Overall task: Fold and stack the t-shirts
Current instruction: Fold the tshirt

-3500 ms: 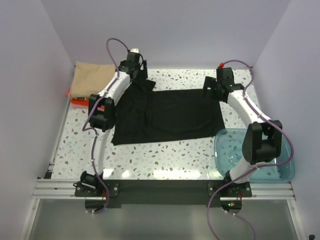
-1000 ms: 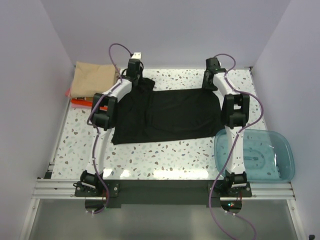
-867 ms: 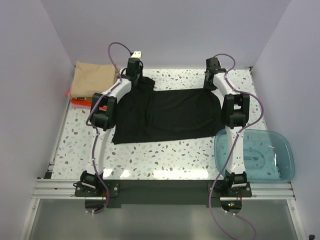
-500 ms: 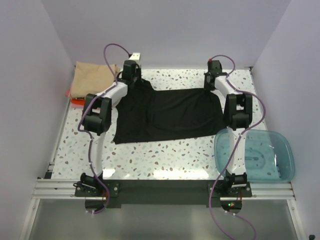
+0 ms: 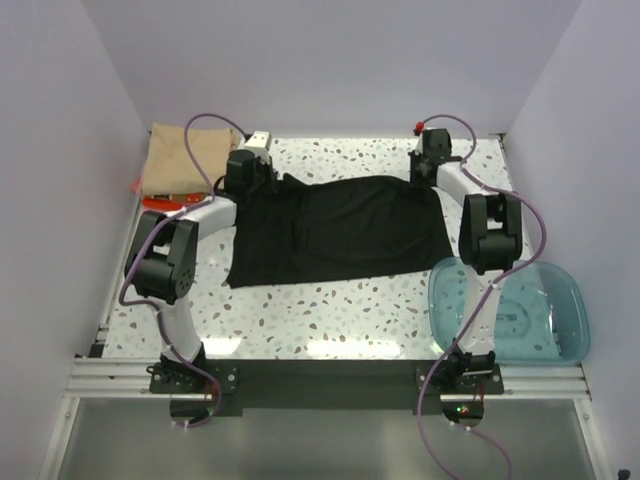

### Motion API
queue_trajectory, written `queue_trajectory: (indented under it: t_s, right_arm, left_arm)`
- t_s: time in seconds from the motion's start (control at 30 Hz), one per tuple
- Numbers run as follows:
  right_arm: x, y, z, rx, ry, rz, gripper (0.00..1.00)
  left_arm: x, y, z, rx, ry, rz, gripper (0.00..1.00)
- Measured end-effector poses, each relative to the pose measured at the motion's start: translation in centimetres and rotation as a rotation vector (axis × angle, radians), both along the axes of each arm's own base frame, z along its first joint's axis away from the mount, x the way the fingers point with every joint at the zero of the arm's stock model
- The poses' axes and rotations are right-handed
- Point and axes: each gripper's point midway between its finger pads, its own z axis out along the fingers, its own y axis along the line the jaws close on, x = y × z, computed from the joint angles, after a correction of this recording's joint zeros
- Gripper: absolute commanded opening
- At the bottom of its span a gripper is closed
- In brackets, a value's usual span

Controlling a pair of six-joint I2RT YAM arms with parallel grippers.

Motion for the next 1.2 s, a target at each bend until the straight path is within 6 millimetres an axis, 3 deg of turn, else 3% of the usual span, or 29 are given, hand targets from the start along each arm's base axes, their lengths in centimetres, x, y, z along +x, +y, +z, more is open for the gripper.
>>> queue_trajectory:
  t_s: [0.27, 0.67, 0.97, 1.2]
  right_arm:
    - [-1.8, -0.3, 1.0, -0.012, -0.014, 0.011, 0.08]
    - [-5.0, -0.8, 1.2, -0.035, 0.0, 0.014, 0.08]
    - [-5.8, -1.0, 0.8, -0.038, 0.007, 0.013, 0.09]
    - [-6.2, -1.0, 0.6, -0.039, 0.007, 0.012, 0.12]
  left_arm:
    - [-5.4, 0.4, 0.3, -0.048, -0.006, 0.0, 0.0]
    - [-12.5, 0.8, -1.9, -0.062, 0.053, 0.077, 0.0]
    - [-14.6, 1.9, -0.5, -0.087, 0.017, 0.139, 0.0]
    - [-16.6, 1.5, -2.6, -0.089, 0.076, 0.13, 0.0]
